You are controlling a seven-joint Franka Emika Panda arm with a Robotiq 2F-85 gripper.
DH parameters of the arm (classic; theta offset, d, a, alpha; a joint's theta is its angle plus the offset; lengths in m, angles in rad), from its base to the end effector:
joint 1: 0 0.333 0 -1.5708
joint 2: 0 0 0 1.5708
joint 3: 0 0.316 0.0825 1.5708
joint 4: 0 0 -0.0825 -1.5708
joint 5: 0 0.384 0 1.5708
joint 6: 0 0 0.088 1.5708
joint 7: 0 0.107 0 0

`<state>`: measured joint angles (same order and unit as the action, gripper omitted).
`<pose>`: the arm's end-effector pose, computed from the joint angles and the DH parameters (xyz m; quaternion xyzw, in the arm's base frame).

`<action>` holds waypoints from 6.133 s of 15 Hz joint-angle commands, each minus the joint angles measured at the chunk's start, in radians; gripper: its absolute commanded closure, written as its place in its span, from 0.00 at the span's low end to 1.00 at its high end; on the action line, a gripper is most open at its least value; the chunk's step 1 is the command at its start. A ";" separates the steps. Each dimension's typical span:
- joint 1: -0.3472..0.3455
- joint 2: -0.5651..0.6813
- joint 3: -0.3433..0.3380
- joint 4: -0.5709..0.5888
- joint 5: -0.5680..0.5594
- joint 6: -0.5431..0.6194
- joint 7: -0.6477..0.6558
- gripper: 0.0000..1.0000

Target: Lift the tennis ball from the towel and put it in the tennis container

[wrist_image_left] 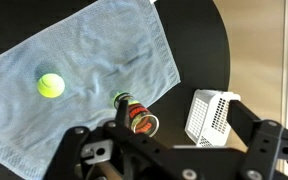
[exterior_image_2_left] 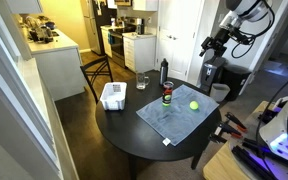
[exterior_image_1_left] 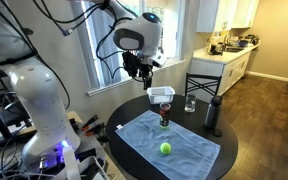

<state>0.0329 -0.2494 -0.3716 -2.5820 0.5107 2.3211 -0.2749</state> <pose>0.4053 -0.1293 0.3417 -0.9534 0.1995 -0.0466 0.2217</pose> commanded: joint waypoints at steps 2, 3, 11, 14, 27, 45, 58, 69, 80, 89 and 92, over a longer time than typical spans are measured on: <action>-0.080 0.208 0.021 0.088 0.097 0.011 -0.078 0.00; -0.101 0.242 0.027 0.103 0.105 0.007 -0.082 0.00; -0.267 0.474 0.100 0.224 0.226 -0.034 -0.098 0.00; -0.303 0.556 0.143 0.284 0.264 -0.035 -0.101 0.00; -0.389 0.837 0.231 0.443 0.226 -0.033 -0.077 0.00; -0.408 0.939 0.238 0.530 0.190 -0.041 -0.019 0.00; -0.380 1.507 0.258 1.199 0.105 -0.173 0.517 0.00; -0.435 1.669 0.268 1.553 0.020 -0.630 0.721 0.00; -0.420 1.742 0.256 1.573 -0.044 -0.613 0.809 0.00; -0.409 1.744 0.223 1.560 -0.096 -0.515 0.826 0.00; -0.404 1.744 0.222 1.542 -0.126 -0.423 0.810 0.00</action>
<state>-0.3859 1.4944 -0.1436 -1.0154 0.4193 1.8234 0.5222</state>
